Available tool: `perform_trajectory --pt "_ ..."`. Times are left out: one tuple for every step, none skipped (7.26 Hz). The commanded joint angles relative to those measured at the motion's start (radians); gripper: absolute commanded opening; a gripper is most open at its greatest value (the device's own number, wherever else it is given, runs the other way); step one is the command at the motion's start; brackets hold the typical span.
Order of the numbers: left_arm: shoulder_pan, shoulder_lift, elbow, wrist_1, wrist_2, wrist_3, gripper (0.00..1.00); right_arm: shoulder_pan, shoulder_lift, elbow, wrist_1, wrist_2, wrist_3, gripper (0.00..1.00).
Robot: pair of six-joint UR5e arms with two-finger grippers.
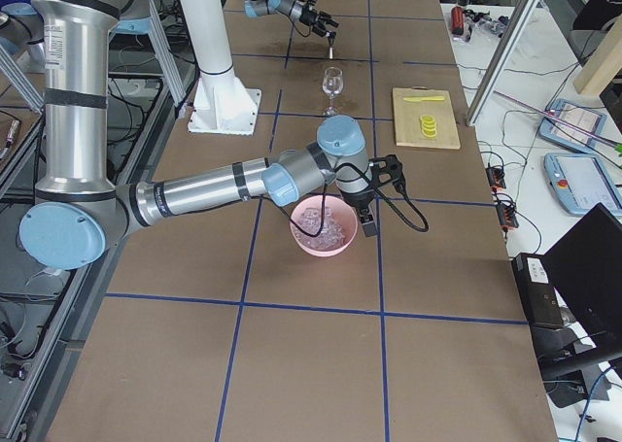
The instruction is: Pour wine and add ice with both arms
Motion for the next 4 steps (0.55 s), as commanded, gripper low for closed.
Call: perform_trajectory --pt "0.034 -0.032 0.031 0.002 0.036 -0.001 1.00 0.000 0.001 0.000 0.000 0.000 0.000 1.00" --pt "0.037 -0.049 0.065 0.002 0.036 -0.004 1.00 0.000 0.001 0.000 0.000 0.000 0.000 1.00" --pt "0.037 -0.073 0.100 0.002 0.036 -0.005 1.00 0.000 0.001 0.000 0.000 0.000 0.000 1.00" --pt "0.037 -0.084 0.125 -0.001 0.036 -0.005 0.91 0.000 0.001 0.000 0.000 0.000 0.002 1.00"
